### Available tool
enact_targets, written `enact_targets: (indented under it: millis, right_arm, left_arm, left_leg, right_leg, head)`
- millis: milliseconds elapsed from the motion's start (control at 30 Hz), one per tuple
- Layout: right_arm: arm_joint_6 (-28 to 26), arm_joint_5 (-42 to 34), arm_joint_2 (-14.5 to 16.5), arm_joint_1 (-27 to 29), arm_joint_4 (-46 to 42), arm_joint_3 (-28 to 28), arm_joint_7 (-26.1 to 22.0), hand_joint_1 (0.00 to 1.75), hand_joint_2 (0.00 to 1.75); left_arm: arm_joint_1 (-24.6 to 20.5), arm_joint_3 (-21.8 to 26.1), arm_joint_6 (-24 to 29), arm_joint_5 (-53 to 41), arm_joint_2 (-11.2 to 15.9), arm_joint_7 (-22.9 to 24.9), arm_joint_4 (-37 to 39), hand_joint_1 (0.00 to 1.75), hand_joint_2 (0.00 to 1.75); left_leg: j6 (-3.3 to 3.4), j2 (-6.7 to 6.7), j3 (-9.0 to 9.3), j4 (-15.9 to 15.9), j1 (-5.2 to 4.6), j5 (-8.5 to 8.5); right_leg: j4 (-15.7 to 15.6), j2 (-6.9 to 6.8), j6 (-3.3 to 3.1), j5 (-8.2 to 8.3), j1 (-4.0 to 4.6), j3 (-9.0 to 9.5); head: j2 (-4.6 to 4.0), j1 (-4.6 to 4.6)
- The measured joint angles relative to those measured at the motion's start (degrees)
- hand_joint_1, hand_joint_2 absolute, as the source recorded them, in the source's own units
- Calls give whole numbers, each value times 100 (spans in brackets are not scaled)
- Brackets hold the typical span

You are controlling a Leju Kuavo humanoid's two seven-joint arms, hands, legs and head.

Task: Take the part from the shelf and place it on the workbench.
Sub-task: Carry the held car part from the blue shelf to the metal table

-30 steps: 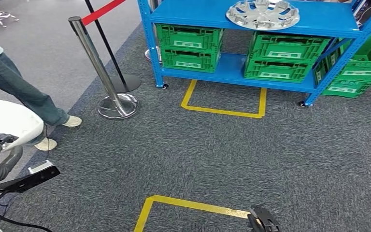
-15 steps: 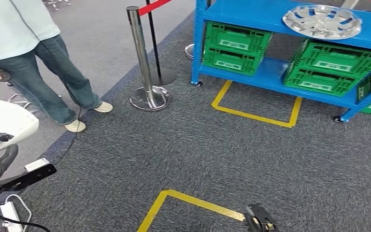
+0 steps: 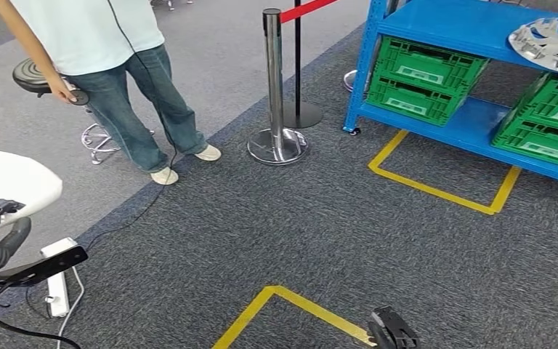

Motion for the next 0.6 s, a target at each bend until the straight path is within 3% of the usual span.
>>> enact_targets:
  millis: [67,133,167,233,300,367,433,500,567,600]
  right_arm:
    - [-7,-14,-1,2,2,-1,0,0,0]
    - [-9,-20,-1,16,2,0,2,0,0]
    - [-7,-20,0,19,2,1,3,0,0]
    - [1,-20,0,10,2,1,3,0,0]
    - [10,-20,0,-3,2,1,3,0,0]
    - [20,-20,2,-7,2,1,7,0,0]
    - [31,-20,16,-10,0,1,15,0,0]
    - [38,-20,31,-19,-2,1,19,0,0]
    - [42,-20,33,-16,-3,1,29,0,0]
    - [44,-19,34,-7,-3,1,38,0,0]
  left_arm:
    - [-14,4,-8,-26,3,39,1,159,175]
    - [1,9,-17,-42,-1,70,7,159,175]
    - [21,23,-20,-48,-1,77,10,159,175]
    - [61,77,-21,-52,1,78,11,159,175]
    - [76,137,-21,-52,1,78,11,159,175]
    - [83,178,-21,-51,1,78,11,159,175]
    - [118,235,-22,-48,1,78,9,159,175]
    - [146,304,-24,-40,0,77,5,159,175]
    - [156,355,-28,-26,-7,64,2,159,175]
    - [160,377,-32,-14,-13,55,2,159,175]
  left_leg:
    - [-36,310,-285,622,-14,-342]
    - [-51,381,-597,1303,-7,-607]
    - [-49,387,-646,1418,-7,-600]
    - [-26,446,-424,1019,-12,-319]
    - [12,720,-15,260,-53,-36]
    - [61,885,172,-137,-102,30]
    - [124,756,160,-189,-115,40]
    - [193,618,166,-220,-92,72]
    - [249,486,171,-235,-66,92]
    - [266,413,168,-234,-63,95]
  right_leg:
    - [-12,-140,-52,6,20,0]
    - [-12,-298,-69,-1,41,-5]
    - [-12,-378,-74,-4,48,-7]
    - [-12,-523,-74,-10,55,-2]
    - [-2,-646,-55,-28,78,6]
    - [-1,-776,-18,-51,111,14]
    - [-14,-900,31,-68,113,30]
    - [132,-710,88,-185,89,-21]
    - [731,-357,120,-511,73,-285]
    - [1135,-269,123,-690,72,-472]
  head:
    - [1,-24]
    - [1,-25]
    - [1,-26]
    - [1,-26]
    - [0,-28]
    - [1,-24]
    - [2,-19]
    - [2,-10]
    - [2,16]
    - [2,25]
